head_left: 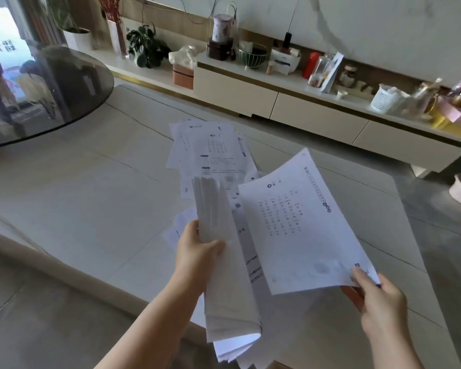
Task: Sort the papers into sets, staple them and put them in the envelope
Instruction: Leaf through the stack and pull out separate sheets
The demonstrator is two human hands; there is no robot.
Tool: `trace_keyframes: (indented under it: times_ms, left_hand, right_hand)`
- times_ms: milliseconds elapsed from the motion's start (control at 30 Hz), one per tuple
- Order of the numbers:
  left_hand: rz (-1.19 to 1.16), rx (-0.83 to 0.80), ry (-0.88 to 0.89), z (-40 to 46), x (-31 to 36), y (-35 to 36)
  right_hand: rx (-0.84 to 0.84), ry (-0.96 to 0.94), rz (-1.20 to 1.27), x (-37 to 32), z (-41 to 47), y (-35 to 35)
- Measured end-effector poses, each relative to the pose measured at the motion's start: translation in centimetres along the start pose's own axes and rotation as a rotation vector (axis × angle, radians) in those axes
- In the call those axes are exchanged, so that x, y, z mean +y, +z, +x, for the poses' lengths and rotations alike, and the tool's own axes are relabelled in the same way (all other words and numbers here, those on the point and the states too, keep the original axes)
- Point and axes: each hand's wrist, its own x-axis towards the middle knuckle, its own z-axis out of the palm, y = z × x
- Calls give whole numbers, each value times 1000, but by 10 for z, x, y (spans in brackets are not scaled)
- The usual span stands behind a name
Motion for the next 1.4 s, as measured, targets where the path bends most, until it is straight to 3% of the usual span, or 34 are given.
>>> trace_keyframes:
  times_ms: [167, 267, 500, 633, 1033, 1200, 1400]
  left_hand:
    - [-31, -24, -66, 3, -2, 3]
    - [-101, -26, -118, 4, 1, 1]
    - [-249, -71, -266, 11, 4, -3]
    - [-331, -109, -366, 14, 3, -7]
    - [-410, -217, -580, 31, -18, -13]
    - [-385, -270, -631, 37, -25, -13]
    - [-433, -330, -554, 23, -24, -5]
  right_hand:
    - [-19, 5, 74, 8, -3, 38]
    - [-62, 101, 188, 10, -4, 72]
    - [-329, 227, 445, -22, 17, 147]
    - [-452, 237, 319, -41, 28, 190]
    - [-463, 235, 142, -25, 57, 301]
    - [-558, 247, 42, -20, 39, 287]
    - [-733, 86, -305, -12, -22, 186]
